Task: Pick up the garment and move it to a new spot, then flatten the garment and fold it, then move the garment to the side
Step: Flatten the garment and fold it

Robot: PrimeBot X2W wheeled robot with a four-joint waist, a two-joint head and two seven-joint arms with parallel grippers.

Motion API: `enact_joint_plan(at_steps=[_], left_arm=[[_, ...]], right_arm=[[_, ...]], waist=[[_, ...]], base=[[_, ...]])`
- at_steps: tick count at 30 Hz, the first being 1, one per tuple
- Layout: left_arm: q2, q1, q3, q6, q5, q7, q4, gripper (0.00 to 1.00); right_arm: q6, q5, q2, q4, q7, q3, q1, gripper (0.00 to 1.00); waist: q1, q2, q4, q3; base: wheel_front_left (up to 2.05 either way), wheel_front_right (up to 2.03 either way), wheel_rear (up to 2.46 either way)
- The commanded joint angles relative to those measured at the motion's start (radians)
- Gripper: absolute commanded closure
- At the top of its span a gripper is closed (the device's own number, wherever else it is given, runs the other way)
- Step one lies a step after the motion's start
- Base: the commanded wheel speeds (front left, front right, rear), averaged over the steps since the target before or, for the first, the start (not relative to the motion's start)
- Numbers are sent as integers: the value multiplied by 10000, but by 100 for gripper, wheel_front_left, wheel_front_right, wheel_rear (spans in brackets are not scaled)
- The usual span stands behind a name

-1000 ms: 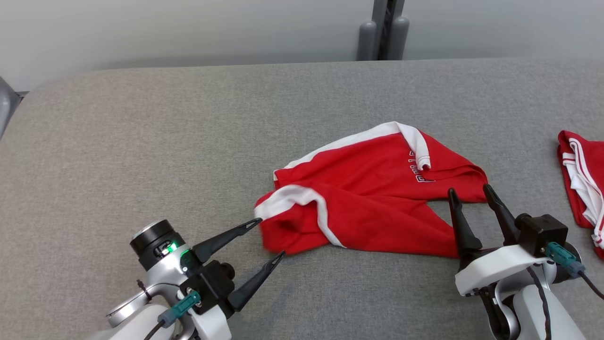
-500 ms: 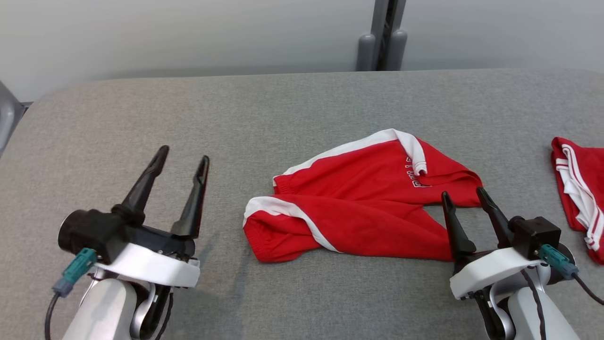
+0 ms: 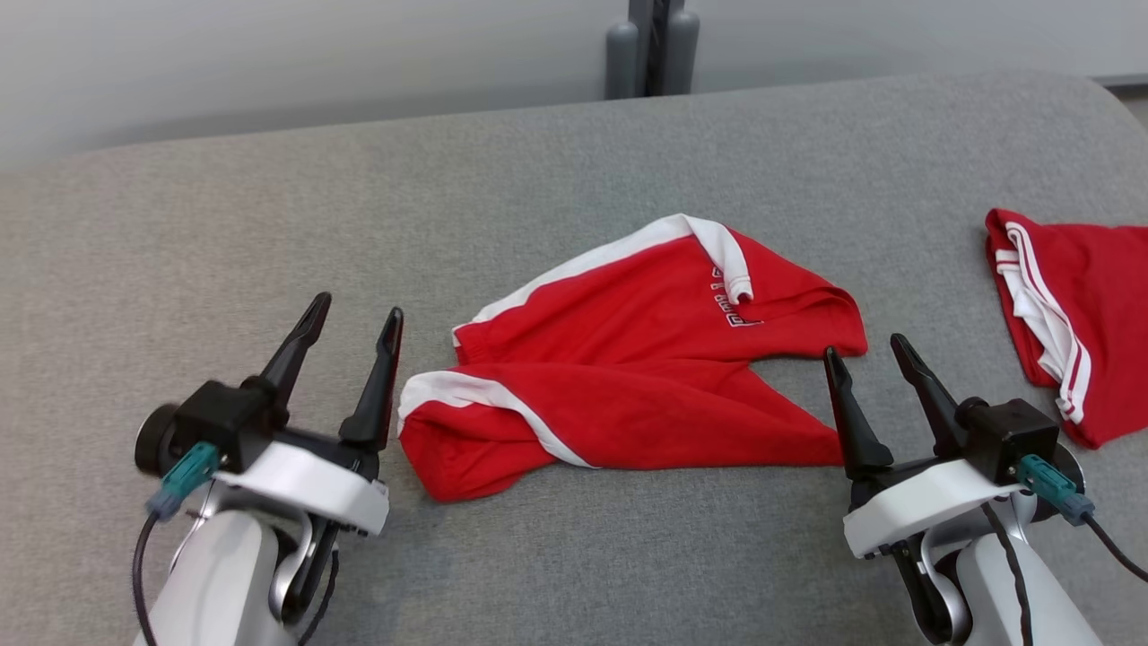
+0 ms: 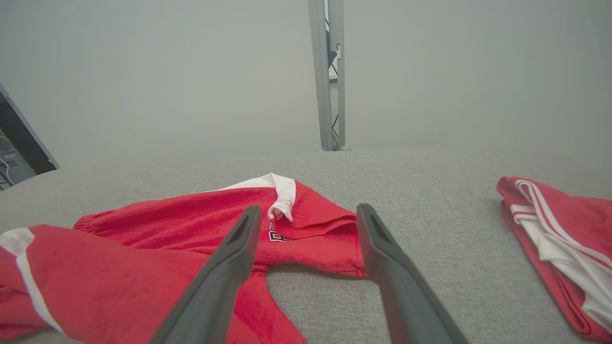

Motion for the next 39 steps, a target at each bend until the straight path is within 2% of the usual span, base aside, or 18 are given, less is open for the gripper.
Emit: enact_joint_plan(at_steps=[1,6,8,10,11,12,15,21,25,30,31,32,33,39], left_arm=[[151,-583,-232,-63,221,-28,371,0],[447,-1752,-1107,-79,644,560,1351,0],[578,-2564,-2161,-78,477,1097,1910,0],[654,-2809,-2496,-69,354,1320,2072,0],[805,-3278,-3243,-71,103,1866,2472,0],[805,-3278,-3243,-71,103,1866,2472,0],[1013,-4192,-4041,-73,-92,2383,3185,0],[978,-5001,-4556,-74,-252,3191,4232,0],[1070,-5455,-5345,-75,-905,3380,4282,0],[1475,-5914,-6084,-74,-1491,3881,4508,0],[1504,-5965,-6148,-74,-1563,3974,4581,14],[1526,-6004,-6200,-73,-1644,4044,4653,90],[1566,-6079,-6267,-68,-1708,4093,4690,100],[1691,-6608,-6436,-67,-2125,4177,4702,100]], right_arm=[[-3,-58,-26,-94,-16,41,-87,0],[-3,-119,-9,-236,-30,116,-167,0],[-3,-78,8,-249,-39,144,-212,0],[-3,-7,21,-235,-38,119,-248,0],[-3,129,51,-234,-43,89,-318,0],[-3,129,51,-234,-43,89,-318,0],[-3,184,86,-259,-54,175,-412,0],[-3,230,121,-217,-67,174,-584,0],[-3,169,132,-154,-77,152,-656,0],[-3,88,144,-122,-81,64,-707,0],[-3,64,143,-129,-82,66,-712,0],[-3,55,144,-130,-82,66,-713,0],[-3,74,145,-135,-82,70,-720,0],[-3,200,147,-191,-84,190,-772,0]], waist=[[0,0,-264,338],[0,0,-448,736],[0,0,-583,973],[0,0,-624,1056],[0,0,-678,1199],[0,0,-678,1199],[0,0,-810,1498],[0,0,-977,1807],[0,0,-1091,1974],[0,0,-1143,2081],[0,0,-1154,2094],[0,0,-1161,2104],[0,0,-1168,2114],[0,0,-1208,2179]], base=[[0,0,0],[0,0,0],[0,0,0],[0,0,0],[0,0,0],[0,0,0],[0,0,0],[0,0,0],[0,0,0],[0,0,0],[0,0,0],[0,0,0],[0,0,0],[0,0,0]])
